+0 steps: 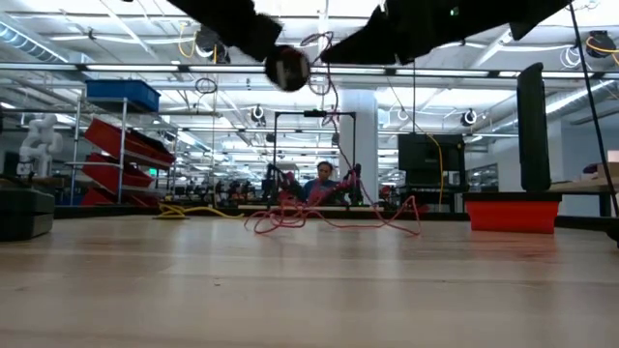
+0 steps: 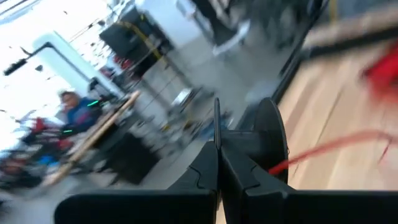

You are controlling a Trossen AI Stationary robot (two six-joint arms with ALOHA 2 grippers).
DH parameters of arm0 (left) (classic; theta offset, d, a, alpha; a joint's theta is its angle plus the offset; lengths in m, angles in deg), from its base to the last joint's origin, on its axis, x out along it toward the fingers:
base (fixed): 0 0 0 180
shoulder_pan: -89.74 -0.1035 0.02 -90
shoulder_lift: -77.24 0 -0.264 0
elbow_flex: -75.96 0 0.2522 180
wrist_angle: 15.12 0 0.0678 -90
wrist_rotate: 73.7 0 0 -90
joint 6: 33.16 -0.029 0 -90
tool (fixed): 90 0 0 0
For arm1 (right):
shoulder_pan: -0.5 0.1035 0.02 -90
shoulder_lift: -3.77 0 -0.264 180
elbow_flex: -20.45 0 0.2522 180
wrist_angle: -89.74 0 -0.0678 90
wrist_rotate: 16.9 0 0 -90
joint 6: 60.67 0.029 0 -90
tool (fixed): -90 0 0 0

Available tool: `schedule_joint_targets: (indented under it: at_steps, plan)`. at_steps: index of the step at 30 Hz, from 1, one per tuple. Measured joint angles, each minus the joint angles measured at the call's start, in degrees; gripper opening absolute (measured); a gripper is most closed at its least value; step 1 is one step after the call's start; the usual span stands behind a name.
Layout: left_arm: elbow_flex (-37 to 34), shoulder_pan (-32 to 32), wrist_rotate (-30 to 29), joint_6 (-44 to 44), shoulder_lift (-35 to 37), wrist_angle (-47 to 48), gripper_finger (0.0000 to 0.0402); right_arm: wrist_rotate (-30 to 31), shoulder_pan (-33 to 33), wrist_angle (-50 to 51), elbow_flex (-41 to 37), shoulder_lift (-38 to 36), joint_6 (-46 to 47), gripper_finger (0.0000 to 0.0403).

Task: Coil cords
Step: Uncoil the red wire from the black spool

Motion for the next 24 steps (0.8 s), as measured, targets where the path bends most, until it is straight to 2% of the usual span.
schedule_joint_targets:
  at_steps: [5,12,15,19,21,24]
  plan:
    - [0.0,-0.7,8.1,2.9,0.0,-10.2,0.0000,0.2,-1.6,0.7,0.0,2.4,1.1,0.0000]
    - [0.0,-0.3,19.6,9.0,1.0,-8.3,0.0000,5.7,-6.6,10.0,0.0,2.5,4.8,0.0000]
    - [0.0,0.5,22.7,8.8,2.2,-3.6,0.0000,8.0,-8.6,13.5,0.0,2.4,7.1,0.0000]
    - [0.0,1.5,25.4,8.4,4.1,9.0,0.0000,13.8,-9.7,17.6,0.0,2.4,7.6,0.0000]
    - [0.0,2.1,24.9,7.2,4.5,16.5,0.0000,16.3,-9.7,18.6,0.0,2.4,7.3,0.0000]
    - [0.0,3.0,19.5,5.5,4.6,26.6,0.0000,18.2,-9.4,18.1,0.0,2.4,6.7,0.0000]
